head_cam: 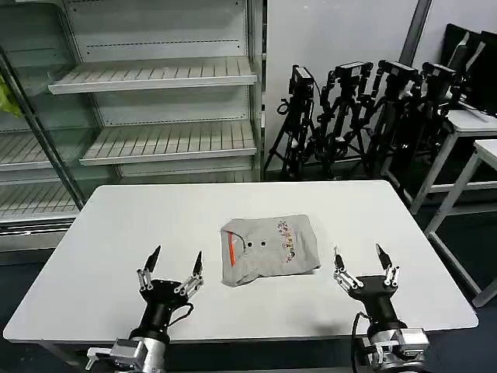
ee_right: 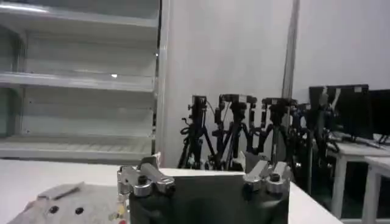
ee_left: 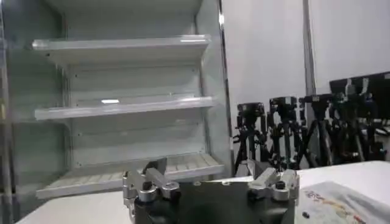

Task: Fold and organize the clothes.

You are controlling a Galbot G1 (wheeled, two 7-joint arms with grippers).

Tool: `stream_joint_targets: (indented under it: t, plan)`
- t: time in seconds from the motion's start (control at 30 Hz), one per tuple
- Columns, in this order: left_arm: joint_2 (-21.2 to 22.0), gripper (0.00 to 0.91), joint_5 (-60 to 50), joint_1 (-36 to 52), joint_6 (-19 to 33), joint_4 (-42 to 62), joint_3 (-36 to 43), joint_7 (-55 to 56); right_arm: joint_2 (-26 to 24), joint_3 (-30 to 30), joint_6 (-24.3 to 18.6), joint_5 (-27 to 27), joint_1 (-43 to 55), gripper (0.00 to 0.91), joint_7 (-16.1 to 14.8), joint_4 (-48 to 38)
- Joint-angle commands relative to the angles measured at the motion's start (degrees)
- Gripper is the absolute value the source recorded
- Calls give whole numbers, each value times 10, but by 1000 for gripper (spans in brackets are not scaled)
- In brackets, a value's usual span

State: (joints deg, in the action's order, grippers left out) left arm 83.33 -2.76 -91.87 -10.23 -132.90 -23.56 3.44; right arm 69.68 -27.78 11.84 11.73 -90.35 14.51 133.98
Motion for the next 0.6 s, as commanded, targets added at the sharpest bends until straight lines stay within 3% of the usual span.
stream_joint_targets:
  t: [0.03, 0.6]
  plan:
    - [12, 907, -32, -38, 6, -21, -8, -3, 0, -1, 9, -5, -4, 907, -1, 10]
    - [11, 907, -29, -40, 2, -25, -1, -3, 7, -7, 20, 4, -7, 907, 1, 18]
